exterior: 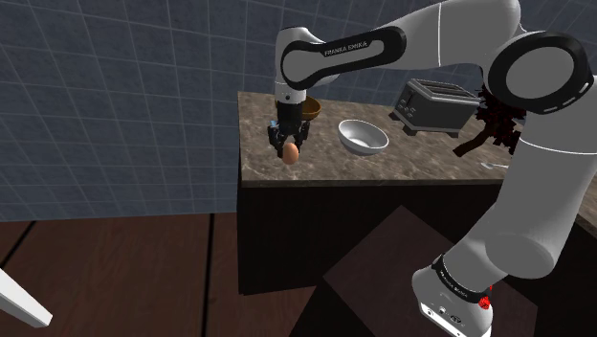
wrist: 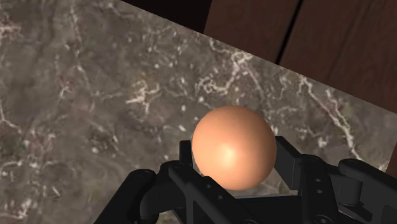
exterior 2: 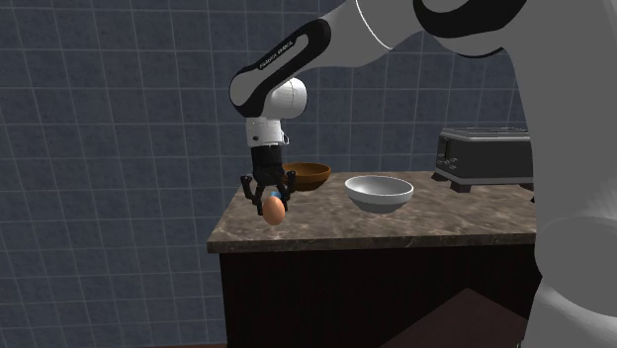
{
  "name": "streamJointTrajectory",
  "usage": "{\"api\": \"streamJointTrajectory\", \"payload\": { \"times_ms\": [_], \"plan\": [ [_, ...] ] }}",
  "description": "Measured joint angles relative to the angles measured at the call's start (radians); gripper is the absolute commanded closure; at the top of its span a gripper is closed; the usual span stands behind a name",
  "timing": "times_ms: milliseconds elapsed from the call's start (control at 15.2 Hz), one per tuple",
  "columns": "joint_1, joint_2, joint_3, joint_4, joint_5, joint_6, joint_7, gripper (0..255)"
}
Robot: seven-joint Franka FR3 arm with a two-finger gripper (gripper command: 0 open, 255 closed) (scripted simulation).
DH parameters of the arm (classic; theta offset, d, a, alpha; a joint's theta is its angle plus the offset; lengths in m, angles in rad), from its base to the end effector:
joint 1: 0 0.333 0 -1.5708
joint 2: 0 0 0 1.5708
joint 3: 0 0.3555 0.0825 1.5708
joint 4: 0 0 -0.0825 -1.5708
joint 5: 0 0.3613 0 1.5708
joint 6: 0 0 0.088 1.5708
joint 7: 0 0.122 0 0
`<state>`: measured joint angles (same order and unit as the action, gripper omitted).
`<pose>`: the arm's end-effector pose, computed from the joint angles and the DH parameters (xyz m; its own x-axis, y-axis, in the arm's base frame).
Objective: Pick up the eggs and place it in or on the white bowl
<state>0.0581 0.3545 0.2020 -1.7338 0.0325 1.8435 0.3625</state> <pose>0.5927 0.1486 0.3952 0.9601 -0.1136 -0.2555 -0.1195 -0.9928 -0.0078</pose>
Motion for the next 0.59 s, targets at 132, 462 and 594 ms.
{"api": "streamJointTrajectory", "payload": {
  "times_ms": [132, 462, 594],
  "plan": [
    [0.000, 0.000, 0.000, 0.000, 0.000, 0.000, 0.000, 255],
    [-0.001, -0.013, 0.001, 0.024, 0.002, -0.036, 0.000, 255],
    [0.000, -0.016, 0.002, 0.043, 0.003, -0.059, 0.003, 255]
  ]
}}
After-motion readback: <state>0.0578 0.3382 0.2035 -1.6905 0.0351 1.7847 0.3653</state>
